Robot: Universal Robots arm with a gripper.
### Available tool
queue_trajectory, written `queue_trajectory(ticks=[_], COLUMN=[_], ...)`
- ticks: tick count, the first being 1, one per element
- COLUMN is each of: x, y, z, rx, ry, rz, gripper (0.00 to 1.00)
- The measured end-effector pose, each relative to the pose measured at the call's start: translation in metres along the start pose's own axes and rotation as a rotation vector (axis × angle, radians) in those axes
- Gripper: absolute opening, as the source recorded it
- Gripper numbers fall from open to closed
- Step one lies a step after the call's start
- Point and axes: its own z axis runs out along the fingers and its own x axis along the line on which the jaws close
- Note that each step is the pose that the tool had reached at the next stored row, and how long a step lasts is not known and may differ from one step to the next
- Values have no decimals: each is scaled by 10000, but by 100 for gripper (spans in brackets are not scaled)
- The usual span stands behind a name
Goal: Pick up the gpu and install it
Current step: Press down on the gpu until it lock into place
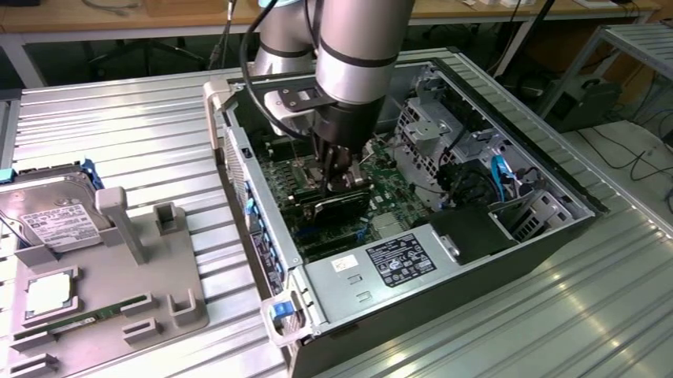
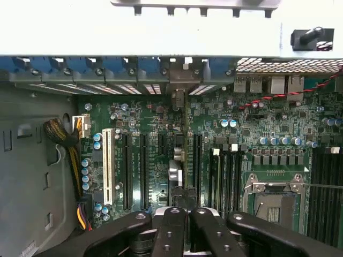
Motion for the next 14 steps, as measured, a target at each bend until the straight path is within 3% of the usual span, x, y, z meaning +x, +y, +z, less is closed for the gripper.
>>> queue_trajectory(ticks=[10,14], x=[3,3], y=[254,313], z=[15,18], rx=[1,1], ry=[-2,-2], rz=[-1,-1], gripper=[11,11])
